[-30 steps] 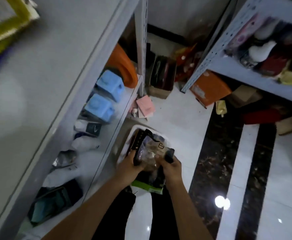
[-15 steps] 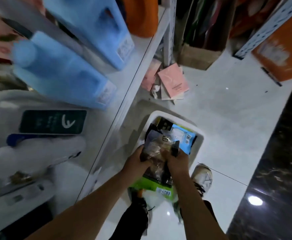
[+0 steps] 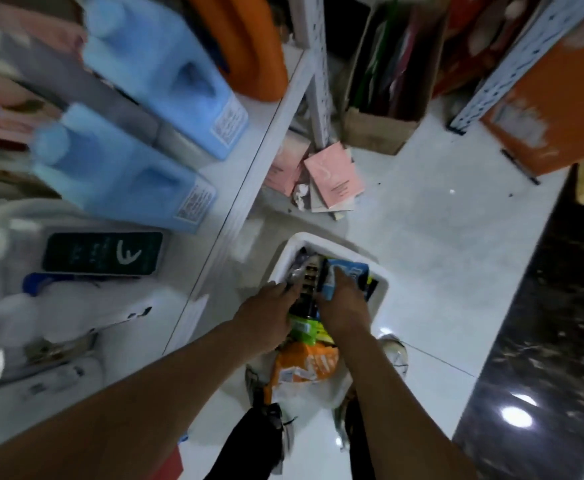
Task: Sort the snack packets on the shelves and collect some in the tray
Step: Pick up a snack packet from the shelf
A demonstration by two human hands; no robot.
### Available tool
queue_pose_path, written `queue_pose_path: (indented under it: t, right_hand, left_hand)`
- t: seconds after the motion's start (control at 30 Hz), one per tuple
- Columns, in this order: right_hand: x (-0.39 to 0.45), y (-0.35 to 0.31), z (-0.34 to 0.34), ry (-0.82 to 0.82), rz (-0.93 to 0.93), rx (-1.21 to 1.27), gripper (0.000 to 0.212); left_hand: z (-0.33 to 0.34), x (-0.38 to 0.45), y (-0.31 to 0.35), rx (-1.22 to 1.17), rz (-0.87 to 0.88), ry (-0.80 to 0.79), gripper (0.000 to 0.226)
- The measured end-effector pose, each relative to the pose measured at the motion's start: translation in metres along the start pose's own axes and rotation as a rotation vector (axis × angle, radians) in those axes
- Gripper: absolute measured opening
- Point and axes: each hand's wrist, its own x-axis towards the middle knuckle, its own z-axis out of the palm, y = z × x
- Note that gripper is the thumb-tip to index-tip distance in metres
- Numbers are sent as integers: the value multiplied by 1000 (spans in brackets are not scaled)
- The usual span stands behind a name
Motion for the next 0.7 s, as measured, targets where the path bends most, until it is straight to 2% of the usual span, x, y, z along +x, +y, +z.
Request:
queue_pose_path:
  t: [0.13, 0.33, 0.4, 0.5, 0.63, 0.7]
  right_hand:
    - [-57, -35, -83, 81, -224, -225, 64]
    - [-181, -94, -241, 223, -449, -295, 64]
    - [-227, -108, -289, 322, -514, -325, 63]
    - [-292, -127, -345, 440, -576, -369, 59]
    - [-372, -174, -398, 616, -683, -437, 62]
    - [-413, -207, -413, 671, -759, -443, 61]
  left_hand:
    - [-68, -45, 66, -42, -4, 153, 71]
    - [-194, -153, 170, 102, 95, 372, 74]
    - [-227, -195, 200, 92, 141, 470, 74]
    - [-265, -262, 228, 112, 167, 649, 74]
    - [-306, -357, 237, 308, 289, 913, 68]
    - [-322, -402, 228, 241, 325, 998, 69]
